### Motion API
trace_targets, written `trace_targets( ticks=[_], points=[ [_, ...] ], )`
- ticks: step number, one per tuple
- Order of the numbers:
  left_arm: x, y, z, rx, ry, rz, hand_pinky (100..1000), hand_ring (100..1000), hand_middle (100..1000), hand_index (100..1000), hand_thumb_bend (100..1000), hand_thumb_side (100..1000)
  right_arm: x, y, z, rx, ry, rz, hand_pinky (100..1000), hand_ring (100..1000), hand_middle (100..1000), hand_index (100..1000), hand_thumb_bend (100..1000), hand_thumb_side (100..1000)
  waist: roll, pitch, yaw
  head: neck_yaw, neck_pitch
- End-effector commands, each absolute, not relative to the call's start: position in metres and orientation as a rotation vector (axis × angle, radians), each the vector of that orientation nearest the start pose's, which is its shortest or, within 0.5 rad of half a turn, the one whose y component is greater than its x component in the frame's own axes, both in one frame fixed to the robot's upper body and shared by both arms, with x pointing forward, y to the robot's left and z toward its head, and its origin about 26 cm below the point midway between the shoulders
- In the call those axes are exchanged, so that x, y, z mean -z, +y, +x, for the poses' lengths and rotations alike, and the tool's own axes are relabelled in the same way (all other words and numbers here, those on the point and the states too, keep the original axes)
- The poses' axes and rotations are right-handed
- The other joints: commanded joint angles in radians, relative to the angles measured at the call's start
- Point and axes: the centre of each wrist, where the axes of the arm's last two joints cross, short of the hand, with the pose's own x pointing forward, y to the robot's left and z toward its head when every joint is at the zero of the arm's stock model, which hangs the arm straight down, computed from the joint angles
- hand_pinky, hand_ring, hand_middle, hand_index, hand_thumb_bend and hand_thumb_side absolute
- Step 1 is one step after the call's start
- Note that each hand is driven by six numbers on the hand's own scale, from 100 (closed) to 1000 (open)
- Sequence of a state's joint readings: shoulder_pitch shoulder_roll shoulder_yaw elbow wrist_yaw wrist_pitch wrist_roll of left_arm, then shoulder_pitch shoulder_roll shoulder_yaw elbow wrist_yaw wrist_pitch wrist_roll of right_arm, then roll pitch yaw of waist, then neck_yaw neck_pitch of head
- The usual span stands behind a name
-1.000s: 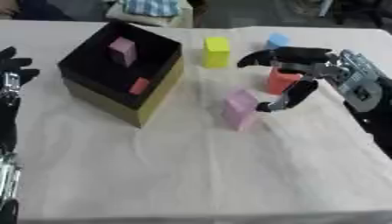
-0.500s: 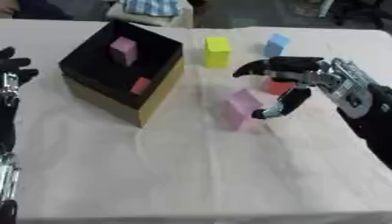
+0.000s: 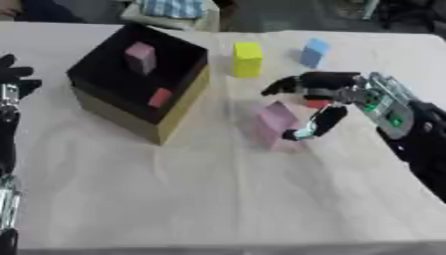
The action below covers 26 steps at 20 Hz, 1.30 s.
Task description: Pick up objects on the table and place them in the box.
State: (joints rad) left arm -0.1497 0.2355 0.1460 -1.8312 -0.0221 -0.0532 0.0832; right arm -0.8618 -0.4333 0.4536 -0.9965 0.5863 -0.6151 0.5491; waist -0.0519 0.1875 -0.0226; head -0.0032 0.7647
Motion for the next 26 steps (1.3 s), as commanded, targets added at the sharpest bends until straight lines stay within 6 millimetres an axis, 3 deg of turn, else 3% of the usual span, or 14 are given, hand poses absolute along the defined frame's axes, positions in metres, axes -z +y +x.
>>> trace_targets(
  ticks=[1, 10, 14, 15, 19, 23, 24, 25, 26],
  points=[
    [-0.128, 0.309, 0.299, 0.091, -2.07, 0.344, 847, 699, 689, 876, 100, 688, -0.142, -0.231, 0.463, -2.522, -1.328, -0.105, 861, 909, 906, 988, 361, 525, -0.011, -0.012, 0.002, -0.006, 0.005],
    [-0.128, 0.308, 0.299, 0.093, -2.073, 0.339, 847, 699, 689, 877, 100, 689, -0.134, -0.23, 0.465, -2.52, -1.295, -0.112, 849, 888, 829, 952, 326, 496, -0.011, -0.011, 0.007, -0.014, 0.005],
    [-0.128, 0.308, 0.299, 0.093, -2.073, 0.339, 847, 699, 689, 877, 100, 689, -0.137, -0.233, 0.465, -2.458, -1.389, -0.116, 804, 820, 672, 823, 214, 348, -0.011, -0.011, 0.006, -0.013, 0.005],
    [-0.128, 0.308, 0.299, 0.093, -2.073, 0.339, 847, 699, 688, 877, 100, 689, -0.139, -0.234, 0.466, -2.432, -1.433, -0.121, 787, 795, 606, 763, 148, 254, -0.011, -0.012, 0.006, -0.013, 0.005],
    [-0.129, 0.308, 0.299, 0.091, -2.075, 0.337, 847, 698, 688, 877, 100, 689, -0.147, -0.239, 0.466, -2.342, -1.582, -0.163, 758, 740, 497, 658, 100, 167, -0.01, -0.012, 0.005, -0.012, 0.005],
    [-0.129, 0.308, 0.299, 0.089, -2.074, 0.34, 847, 698, 688, 877, 100, 689, -0.164, -0.241, 0.466, -2.265, -1.723, -0.21, 751, 718, 473, 633, 100, 142, -0.008, -0.012, 0.002, -0.012, 0.005],
    [-0.128, 0.308, 0.299, 0.088, -2.074, 0.339, 848, 698, 688, 877, 100, 689, -0.17, -0.241, 0.467, -2.239, -1.761, -0.22, 750, 715, 476, 631, 100, 314, -0.008, -0.013, 0.001, -0.012, 0.005],
    [-0.128, 0.308, 0.299, 0.088, -2.074, 0.338, 848, 698, 688, 877, 100, 690, -0.177, -0.24, 0.467, -2.212, -1.796, -0.228, 749, 713, 471, 631, 100, 130, -0.007, -0.013, 0.0, -0.012, 0.005],
    [-0.128, 0.308, 0.299, 0.089, -2.074, 0.338, 848, 698, 688, 877, 100, 689, -0.185, -0.239, 0.467, -2.186, -1.83, -0.236, 749, 713, 472, 632, 100, 127, -0.006, -0.013, -0.001, -0.012, 0.005]
  ],
)
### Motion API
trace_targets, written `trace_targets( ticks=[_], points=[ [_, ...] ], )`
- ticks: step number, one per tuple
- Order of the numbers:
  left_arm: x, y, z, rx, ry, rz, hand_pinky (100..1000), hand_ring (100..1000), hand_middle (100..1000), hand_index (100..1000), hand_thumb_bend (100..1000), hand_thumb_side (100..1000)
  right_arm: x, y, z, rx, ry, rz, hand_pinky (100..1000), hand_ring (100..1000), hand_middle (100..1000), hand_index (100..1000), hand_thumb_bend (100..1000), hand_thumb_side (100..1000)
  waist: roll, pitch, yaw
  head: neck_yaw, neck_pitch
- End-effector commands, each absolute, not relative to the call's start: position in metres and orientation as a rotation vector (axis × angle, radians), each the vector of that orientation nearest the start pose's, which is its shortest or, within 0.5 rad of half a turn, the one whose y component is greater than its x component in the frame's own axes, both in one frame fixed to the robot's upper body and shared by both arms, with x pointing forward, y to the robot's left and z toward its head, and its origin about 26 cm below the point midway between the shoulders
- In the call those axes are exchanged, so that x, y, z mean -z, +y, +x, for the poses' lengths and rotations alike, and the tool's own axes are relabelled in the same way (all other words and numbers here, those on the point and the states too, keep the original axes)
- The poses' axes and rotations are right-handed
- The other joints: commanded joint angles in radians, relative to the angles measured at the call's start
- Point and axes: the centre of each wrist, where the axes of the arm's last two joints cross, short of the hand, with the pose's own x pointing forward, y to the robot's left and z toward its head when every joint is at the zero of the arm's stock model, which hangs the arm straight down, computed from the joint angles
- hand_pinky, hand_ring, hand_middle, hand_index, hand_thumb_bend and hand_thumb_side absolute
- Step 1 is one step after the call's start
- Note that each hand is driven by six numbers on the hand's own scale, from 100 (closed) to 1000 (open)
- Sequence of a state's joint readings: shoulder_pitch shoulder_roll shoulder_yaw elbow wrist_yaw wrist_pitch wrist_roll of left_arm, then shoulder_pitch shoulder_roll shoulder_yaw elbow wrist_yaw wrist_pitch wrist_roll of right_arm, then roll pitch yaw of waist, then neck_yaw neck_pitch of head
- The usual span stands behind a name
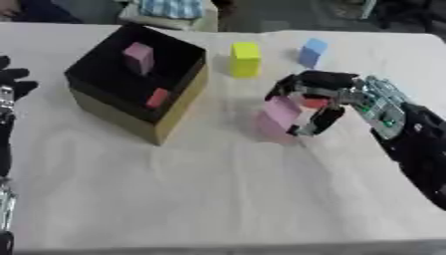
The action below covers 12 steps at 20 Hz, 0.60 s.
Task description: Pick up objects on the table and place them in the box.
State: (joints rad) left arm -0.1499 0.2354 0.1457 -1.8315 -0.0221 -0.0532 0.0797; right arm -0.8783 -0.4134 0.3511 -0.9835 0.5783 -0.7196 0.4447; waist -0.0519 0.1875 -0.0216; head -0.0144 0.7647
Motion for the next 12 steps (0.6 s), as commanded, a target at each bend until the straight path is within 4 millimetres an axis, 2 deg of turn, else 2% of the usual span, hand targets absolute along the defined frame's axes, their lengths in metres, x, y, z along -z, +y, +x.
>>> trace_targets(
  ticks=[1, 7, 10, 12],
  points=[
    [-0.128, 0.308, 0.299, 0.088, -2.074, 0.338, 847, 698, 688, 877, 100, 689, -0.195, -0.237, 0.468, 2.573, 2.227, 0.292, 749, 712, 473, 636, 100, 108, -0.005, -0.013, -0.002, -0.001, 0.005],
    [-0.128, 0.307, 0.299, 0.093, -2.075, 0.328, 847, 698, 688, 877, 100, 689, -0.264, -0.203, 0.469, 2.315, 2.379, 0.348, 751, 716, 479, 643, 100, 100, 0.0, -0.014, 0.001, -0.009, 0.005],
    [-0.127, 0.305, 0.3, 0.1, -2.075, 0.315, 847, 698, 687, 877, 100, 690, -0.283, -0.182, 0.473, 2.235, 2.434, 0.382, 751, 716, 482, 646, 100, 100, 0.003, -0.013, 0.014, -0.015, 0.005],
    [-0.127, 0.304, 0.301, 0.103, -2.075, 0.31, 847, 698, 687, 877, 100, 690, -0.287, -0.175, 0.475, 2.219, 2.445, 0.405, 751, 716, 482, 646, 100, 100, 0.004, -0.012, 0.019, -0.017, 0.005]
  ],
)
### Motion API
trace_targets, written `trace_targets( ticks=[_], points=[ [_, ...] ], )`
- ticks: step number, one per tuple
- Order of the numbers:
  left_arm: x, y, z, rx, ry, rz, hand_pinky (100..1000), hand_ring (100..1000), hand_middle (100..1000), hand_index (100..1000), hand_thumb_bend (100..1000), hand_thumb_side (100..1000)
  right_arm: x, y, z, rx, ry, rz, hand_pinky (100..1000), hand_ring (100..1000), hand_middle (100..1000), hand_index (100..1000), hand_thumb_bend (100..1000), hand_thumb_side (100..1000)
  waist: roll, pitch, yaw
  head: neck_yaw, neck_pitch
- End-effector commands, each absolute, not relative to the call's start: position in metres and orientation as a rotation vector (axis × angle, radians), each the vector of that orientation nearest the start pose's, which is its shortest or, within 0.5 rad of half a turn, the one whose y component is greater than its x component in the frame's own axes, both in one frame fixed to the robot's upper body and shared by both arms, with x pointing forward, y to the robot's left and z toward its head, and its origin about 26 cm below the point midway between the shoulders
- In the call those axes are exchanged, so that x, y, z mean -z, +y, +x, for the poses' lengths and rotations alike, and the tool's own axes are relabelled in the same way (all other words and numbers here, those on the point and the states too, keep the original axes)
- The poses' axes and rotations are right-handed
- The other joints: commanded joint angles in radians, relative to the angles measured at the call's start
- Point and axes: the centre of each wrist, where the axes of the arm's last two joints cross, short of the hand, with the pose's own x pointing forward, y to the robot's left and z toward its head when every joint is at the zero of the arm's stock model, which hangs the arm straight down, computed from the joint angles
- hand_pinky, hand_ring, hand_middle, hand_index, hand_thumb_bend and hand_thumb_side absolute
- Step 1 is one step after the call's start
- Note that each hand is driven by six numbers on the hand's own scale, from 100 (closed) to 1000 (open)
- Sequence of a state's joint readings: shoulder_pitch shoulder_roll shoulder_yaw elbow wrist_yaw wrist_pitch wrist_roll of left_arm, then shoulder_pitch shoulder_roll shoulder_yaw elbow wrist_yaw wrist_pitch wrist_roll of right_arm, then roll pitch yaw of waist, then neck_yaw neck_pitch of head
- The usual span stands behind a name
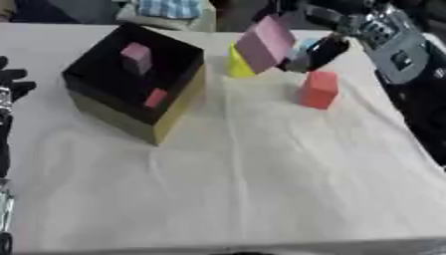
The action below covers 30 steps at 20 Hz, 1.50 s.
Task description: Pick up objects on the table and place them in the box.
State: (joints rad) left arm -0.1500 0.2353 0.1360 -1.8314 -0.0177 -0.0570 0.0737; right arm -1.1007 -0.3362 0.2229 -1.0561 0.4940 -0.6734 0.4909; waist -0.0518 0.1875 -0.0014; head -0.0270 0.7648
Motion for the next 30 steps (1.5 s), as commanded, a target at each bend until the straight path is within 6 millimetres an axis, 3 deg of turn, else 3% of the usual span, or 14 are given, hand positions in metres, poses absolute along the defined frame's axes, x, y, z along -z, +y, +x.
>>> trace_targets(
  ticks=[1, 5, 6, 8, 11, 16, 19, 22, 25, 30],
  points=[
    [-0.127, 0.304, 0.301, 0.104, -2.075, 0.309, 847, 698, 687, 877, 100, 690, -0.286, -0.174, 0.476, 2.215, 2.445, 0.413, 751, 716, 482, 646, 100, 100, 0.004, -0.012, 0.0, -0.005, 0.005],
    [-0.127, 0.304, 0.301, 0.104, -2.075, 0.307, 847, 698, 687, 876, 100, 689, -0.284, -0.173, 0.478, 2.206, 2.443, 0.429, 755, 729, 510, 675, 100, 100, 0.004, -0.012, 0.001, -0.007, 0.005],
    [-0.128, 0.301, 0.302, 0.115, -2.081, 0.292, 847, 698, 687, 876, 100, 689, -0.286, -0.17, 0.479, 2.208, 2.45, 0.432, 755, 731, 515, 681, 100, 100, 0.01, -0.009, 0.012, -0.029, -0.002],
    [-0.129, 0.295, 0.304, 0.139, -2.089, 0.254, 847, 698, 687, 876, 100, 688, -0.292, -0.158, 0.484, 2.224, 2.481, 0.43, 759, 738, 539, 704, 100, 100, 0.011, -0.006, 0.055, -0.072, -0.012],
    [-0.129, 0.288, 0.307, 0.171, -2.092, 0.205, 847, 698, 687, 876, 100, 689, -0.282, -0.137, 0.492, 2.293, 2.558, 0.377, 762, 747, 579, 742, 100, 100, 0.008, -0.008, 0.119, -0.131, -0.019],
    [-0.129, 0.284, 0.308, 0.184, -2.098, 0.176, 847, 698, 686, 876, 100, 689, -0.259, -0.098, 0.493, 2.379, 2.61, 0.347, 769, 763, 660, 824, 100, 100, 0.009, -0.007, 0.144, -0.166, -0.027],
    [-0.13, 0.283, 0.308, 0.184, -2.101, 0.169, 847, 698, 686, 876, 100, 689, -0.249, -0.081, 0.488, 2.435, 2.569, 0.374, 781, 798, 783, 923, 100, 181, 0.009, -0.006, 0.147, -0.177, -0.031],
    [-0.13, 0.282, 0.308, 0.184, -2.102, 0.165, 847, 698, 686, 876, 100, 689, -0.241, -0.073, 0.485, 2.456, 2.52, 0.409, 805, 844, 912, 1000, 306, 370, 0.01, -0.005, 0.148, -0.185, -0.033],
    [-0.13, 0.282, 0.308, 0.183, -2.103, 0.165, 848, 698, 687, 876, 100, 690, -0.24, -0.072, 0.483, 2.457, 2.477, 0.479, 811, 859, 962, 1000, 452, 470, 0.009, -0.005, 0.147, -0.186, -0.034],
    [-0.131, 0.283, 0.308, 0.18, -2.103, 0.17, 848, 698, 686, 876, 100, 690, -0.237, -0.078, 0.484, 2.46, 2.441, 0.628, 809, 861, 962, 1000, 470, 501, 0.01, -0.005, 0.142, -0.188, -0.033]
  ],
)
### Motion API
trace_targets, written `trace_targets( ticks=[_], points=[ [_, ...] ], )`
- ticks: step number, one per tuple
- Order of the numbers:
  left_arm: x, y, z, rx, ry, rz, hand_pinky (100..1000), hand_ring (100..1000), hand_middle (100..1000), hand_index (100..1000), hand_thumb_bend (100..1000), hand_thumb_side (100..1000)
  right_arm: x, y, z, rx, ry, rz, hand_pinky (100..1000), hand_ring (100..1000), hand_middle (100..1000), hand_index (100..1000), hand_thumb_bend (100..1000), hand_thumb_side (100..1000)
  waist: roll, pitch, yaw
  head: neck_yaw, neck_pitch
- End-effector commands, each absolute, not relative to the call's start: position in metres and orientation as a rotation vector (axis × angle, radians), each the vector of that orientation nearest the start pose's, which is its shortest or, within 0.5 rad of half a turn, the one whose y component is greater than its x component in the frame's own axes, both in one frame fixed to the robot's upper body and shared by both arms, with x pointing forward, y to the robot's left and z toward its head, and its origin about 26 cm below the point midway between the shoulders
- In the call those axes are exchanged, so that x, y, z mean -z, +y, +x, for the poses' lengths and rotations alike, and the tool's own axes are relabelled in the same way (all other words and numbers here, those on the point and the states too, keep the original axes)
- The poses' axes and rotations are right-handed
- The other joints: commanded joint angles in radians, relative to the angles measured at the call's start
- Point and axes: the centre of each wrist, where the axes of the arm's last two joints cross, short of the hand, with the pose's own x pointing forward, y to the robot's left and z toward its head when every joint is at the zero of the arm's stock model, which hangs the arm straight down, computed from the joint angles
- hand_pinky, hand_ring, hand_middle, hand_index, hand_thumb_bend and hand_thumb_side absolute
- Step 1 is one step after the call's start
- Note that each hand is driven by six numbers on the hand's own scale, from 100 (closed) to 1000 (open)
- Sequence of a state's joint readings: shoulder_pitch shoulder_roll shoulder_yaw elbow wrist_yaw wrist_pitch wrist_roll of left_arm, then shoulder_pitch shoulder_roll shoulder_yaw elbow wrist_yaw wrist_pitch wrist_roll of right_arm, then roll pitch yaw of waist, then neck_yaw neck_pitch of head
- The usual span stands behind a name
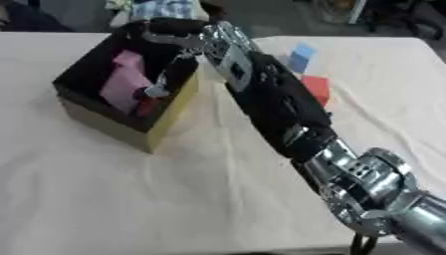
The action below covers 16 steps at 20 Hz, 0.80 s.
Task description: Pick up objects on the table and place them in the box.
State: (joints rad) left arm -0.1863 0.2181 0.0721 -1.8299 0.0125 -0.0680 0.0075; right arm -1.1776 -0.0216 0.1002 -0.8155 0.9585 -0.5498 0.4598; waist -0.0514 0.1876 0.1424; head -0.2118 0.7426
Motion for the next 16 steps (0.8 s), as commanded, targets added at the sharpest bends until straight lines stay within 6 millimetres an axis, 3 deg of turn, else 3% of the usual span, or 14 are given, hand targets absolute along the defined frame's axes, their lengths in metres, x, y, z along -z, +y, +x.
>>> trace_targets(
  ticks=[1, 9, 16],
  points=[
    [-0.131, 0.283, 0.308, 0.178, -2.103, 0.172, 848, 698, 686, 876, 100, 690, -0.237, -0.081, 0.485, 2.446, 2.448, 0.661, 807, 857, 958, 1000, 461, 496, 0.01, -0.005, -0.003, -0.003, -0.011],
    [-0.13, 0.286, 0.307, 0.171, -2.098, 0.189, 848, 698, 686, 877, 100, 690, -0.267, -0.14, 0.498, 2.181, 2.691, 1.061, 799, 833, 935, 1000, 402, 441, 0.013, -0.006, -0.019, -0.001, -0.015],
    [-0.13, 0.291, 0.306, 0.16, -2.097, 0.216, 847, 697, 685, 877, 100, 690, -0.27, -0.202, 0.509, 2.029, 2.81, 1.357, 796, 828, 920, 1000, 378, 454, 0.01, -0.004, -0.043, 0.003, -0.02]
  ],
)
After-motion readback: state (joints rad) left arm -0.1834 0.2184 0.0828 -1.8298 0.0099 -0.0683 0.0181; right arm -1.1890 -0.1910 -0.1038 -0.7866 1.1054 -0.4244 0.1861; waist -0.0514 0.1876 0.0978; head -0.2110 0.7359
